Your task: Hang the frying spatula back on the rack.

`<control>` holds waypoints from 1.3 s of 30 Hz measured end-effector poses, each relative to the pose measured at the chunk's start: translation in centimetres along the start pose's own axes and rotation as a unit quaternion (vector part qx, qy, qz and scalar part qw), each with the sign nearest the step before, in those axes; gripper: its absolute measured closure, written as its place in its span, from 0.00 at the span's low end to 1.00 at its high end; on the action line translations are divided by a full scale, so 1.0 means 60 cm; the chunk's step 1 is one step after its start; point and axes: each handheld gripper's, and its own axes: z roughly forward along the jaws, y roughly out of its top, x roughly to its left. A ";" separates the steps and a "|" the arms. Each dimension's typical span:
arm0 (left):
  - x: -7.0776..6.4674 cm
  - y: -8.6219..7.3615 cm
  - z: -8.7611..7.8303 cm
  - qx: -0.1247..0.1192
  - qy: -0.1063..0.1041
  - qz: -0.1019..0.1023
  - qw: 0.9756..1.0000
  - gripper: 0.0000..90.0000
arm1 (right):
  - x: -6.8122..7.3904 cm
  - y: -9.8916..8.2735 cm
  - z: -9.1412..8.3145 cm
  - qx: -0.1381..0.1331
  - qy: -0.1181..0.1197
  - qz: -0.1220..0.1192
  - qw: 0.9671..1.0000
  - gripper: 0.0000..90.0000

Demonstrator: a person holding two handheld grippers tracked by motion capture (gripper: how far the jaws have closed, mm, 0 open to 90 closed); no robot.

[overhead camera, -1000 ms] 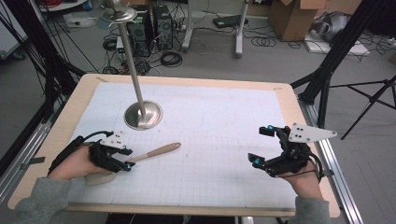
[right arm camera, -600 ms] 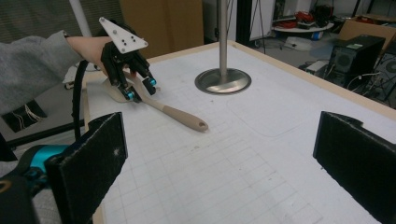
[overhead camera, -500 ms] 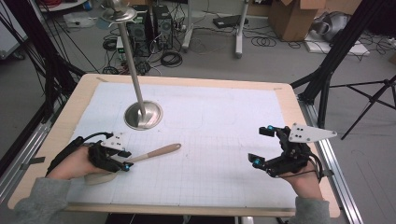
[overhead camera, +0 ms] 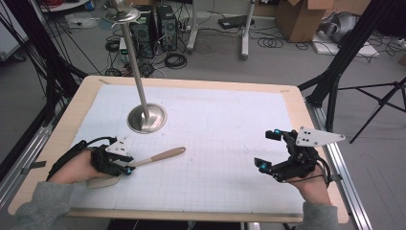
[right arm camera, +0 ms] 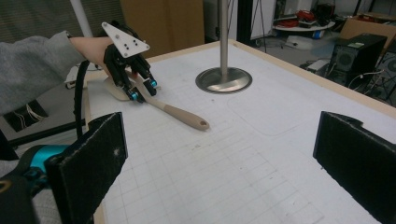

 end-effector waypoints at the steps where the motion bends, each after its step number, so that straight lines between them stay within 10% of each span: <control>1: 0.000 0.000 0.000 0.001 -0.002 0.000 1.000 0.69 | 0.000 0.000 0.000 0.000 0.000 -0.001 1.000 0.02; 17: 0.009 0.003 0.005 -0.003 -0.024 -0.016 1.000 0.78 | 0.001 0.000 0.001 0.003 0.001 0.001 1.000 0.02; 39: 0.010 0.003 0.001 -0.013 -0.005 -0.025 1.000 0.85 | -0.001 -0.003 0.004 0.009 0.002 0.003 1.000 0.02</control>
